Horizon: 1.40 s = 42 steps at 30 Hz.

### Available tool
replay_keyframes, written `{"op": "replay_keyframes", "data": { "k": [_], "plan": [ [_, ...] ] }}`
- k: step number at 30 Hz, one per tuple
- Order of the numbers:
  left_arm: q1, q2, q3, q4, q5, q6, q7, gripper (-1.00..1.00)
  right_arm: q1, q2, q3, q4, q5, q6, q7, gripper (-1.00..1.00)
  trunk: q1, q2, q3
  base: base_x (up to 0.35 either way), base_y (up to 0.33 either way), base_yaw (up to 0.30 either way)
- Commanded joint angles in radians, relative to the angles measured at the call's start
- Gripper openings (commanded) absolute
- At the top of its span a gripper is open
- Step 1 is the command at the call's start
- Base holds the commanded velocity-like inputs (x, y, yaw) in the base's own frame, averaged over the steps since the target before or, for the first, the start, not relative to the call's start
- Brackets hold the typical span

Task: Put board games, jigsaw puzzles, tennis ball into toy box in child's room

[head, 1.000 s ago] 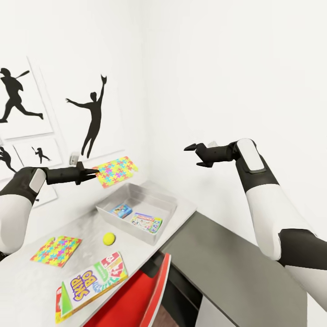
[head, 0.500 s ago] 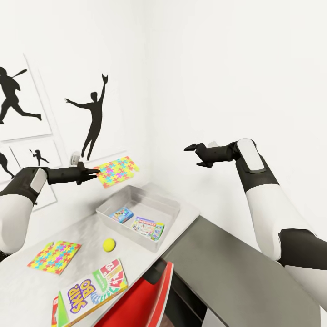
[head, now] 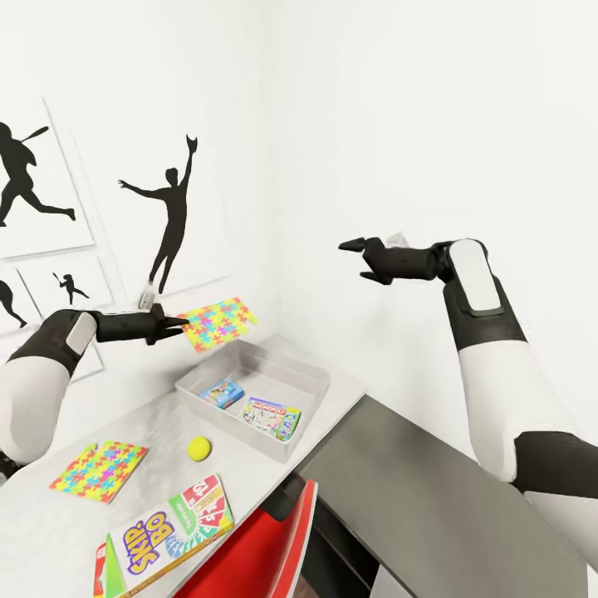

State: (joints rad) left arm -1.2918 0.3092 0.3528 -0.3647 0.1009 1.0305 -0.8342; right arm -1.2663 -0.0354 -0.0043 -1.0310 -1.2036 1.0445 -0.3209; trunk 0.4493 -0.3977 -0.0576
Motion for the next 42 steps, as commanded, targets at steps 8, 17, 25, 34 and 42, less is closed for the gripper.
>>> {"op": "replay_keyframes", "data": {
  "k": [8, 17, 25, 34, 42],
  "plan": [
    [-0.001, -0.038, 0.002, 0.030, 0.001, 0.006, 0.022, -1.00, 0.023, -0.006, 0.001, -0.128, -0.013, 0.003, 0.005, 1.00, 0.001, -0.002, -0.002, 0.000, 0.000, 0.000],
    [-0.001, -0.090, 0.001, 0.045, -0.001, 0.001, 0.166, -1.00, 0.047, -0.004, 0.032, -0.255, -0.017, 0.003, 0.006, 1.00, 0.001, -0.002, -0.002, 0.000, 0.000, 0.000],
    [0.000, -0.119, 0.002, 0.071, 0.000, -0.050, 0.219, -1.00, 0.058, 0.003, 0.056, -0.276, -0.017, 0.003, 0.005, 1.00, 0.001, -0.002, -0.002, 0.000, 0.000, 0.000],
    [0.003, -0.125, 0.003, 0.140, 0.000, -0.156, 0.222, -1.00, 0.068, 0.007, 0.058, -0.278, -0.017, 0.003, 0.005, 1.00, 0.001, -0.002, -0.002, 0.000, 0.000, 0.000],
    [0.008, -0.130, 0.004, 0.147, 0.006, -0.210, 0.222, -1.00, 0.070, 0.008, 0.059, -0.278, -0.017, 0.003, 0.005, 1.00, 0.001, -0.002, -0.002, 0.000, 0.000, 0.000]
  ]
}}
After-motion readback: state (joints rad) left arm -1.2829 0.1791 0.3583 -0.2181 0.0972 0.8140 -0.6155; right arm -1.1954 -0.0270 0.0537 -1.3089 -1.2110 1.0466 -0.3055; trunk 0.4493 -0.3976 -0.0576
